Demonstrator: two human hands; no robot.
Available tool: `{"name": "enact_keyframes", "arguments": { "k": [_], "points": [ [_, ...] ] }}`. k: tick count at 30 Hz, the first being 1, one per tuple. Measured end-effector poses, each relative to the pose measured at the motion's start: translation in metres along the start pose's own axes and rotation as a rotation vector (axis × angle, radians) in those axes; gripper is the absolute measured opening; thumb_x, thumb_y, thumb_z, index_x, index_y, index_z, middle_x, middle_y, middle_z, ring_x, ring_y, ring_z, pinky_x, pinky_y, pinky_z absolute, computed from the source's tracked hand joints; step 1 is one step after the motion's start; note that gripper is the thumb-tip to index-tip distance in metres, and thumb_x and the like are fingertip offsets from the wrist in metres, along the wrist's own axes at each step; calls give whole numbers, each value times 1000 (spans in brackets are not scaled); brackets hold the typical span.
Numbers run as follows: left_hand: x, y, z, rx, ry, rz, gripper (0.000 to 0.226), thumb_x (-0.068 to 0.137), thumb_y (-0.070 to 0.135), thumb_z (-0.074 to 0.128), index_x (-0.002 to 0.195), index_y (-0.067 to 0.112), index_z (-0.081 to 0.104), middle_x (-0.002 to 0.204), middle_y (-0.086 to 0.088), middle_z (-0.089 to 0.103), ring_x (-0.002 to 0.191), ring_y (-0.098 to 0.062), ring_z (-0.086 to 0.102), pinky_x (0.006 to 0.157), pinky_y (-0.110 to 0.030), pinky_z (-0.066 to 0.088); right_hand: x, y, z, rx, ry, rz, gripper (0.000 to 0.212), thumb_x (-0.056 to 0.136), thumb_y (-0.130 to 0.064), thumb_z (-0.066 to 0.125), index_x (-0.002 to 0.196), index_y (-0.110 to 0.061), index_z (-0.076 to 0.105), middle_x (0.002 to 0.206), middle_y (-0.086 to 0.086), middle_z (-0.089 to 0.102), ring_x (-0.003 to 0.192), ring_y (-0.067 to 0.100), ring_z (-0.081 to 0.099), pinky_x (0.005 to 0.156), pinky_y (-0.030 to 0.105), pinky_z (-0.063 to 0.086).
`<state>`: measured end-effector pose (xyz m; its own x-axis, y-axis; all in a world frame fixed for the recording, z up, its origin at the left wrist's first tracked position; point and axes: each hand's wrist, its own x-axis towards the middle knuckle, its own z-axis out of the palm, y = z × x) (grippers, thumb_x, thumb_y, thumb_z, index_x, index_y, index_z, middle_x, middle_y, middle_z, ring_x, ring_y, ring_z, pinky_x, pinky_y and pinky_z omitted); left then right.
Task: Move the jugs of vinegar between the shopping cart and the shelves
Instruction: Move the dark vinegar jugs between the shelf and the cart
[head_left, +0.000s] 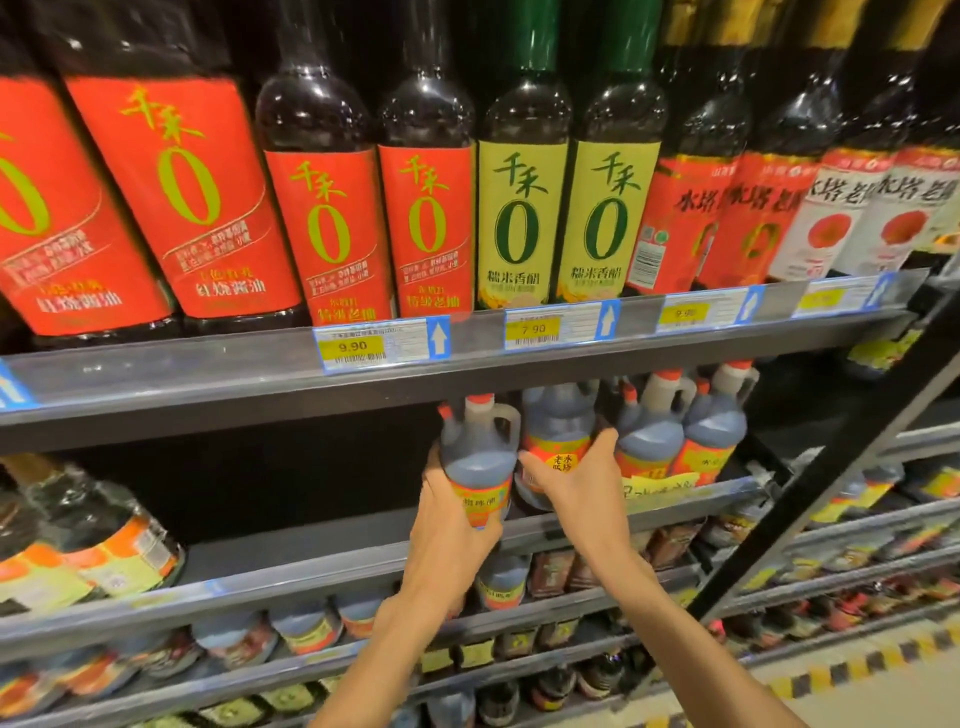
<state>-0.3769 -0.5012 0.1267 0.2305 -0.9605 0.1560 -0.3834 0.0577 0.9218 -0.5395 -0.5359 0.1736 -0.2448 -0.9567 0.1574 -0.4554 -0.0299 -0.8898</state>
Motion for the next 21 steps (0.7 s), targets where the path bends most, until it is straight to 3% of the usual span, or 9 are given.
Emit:
{"name": "enact_keyframes", "arguments": {
  "k": [2,4,6,9,14,19,21],
  "points": [
    [0,-1,-9,71,-67,3,87,73,49,77,144,42,27,126,12,56,113,-7,61,84,-29,54,-1,10,3,61,-21,-4,71,75,-45,88,118,-19,37,111,-1,61,99,18,65,74,36,55],
    [1,-3,-12,230,-83,20,72,73,57,74,129,29,39,115,6,51,109,-13,60,78,-26,49,-5,20,5,155,-58,-10,73,76,-37,90,126,-26,38,122,-9,61,110,9,64,85,29,55],
    [3,-4,-10,306,-63,16,65,74,59,74,120,25,44,109,5,48,106,-16,57,75,-27,48,-7,29,6,190,-76,-4,82,77,-35,89,136,-30,34,133,-9,58,119,8,60,95,29,53],
    [6,-2,-4,369,-9,-27,61,74,62,76,109,25,42,101,5,47,101,-20,57,73,-34,50,-4,37,6,189,-117,-10,88,80,-32,87,146,-27,29,142,-8,52,127,5,54,97,15,47],
    [8,-4,5,405,-7,-19,59,78,60,75,110,23,43,103,4,48,105,-22,54,79,-43,54,-5,53,8,83,-103,-41,92,81,-28,87,151,-27,28,147,-8,43,136,11,46,110,35,46],
    [6,-6,1,408,-26,26,50,82,52,77,102,24,40,98,5,43,102,-21,53,74,-32,45,-8,60,14,128,-72,93,95,82,-26,87,155,-30,26,151,-9,46,135,13,50,110,45,49],
    [6,-3,4,412,1,22,51,80,51,78,102,22,42,98,4,44,102,-23,54,74,-33,46,-12,60,14,75,-51,44,92,85,-32,84,155,-29,25,151,-8,45,136,15,49,109,45,49]
  ]
}}
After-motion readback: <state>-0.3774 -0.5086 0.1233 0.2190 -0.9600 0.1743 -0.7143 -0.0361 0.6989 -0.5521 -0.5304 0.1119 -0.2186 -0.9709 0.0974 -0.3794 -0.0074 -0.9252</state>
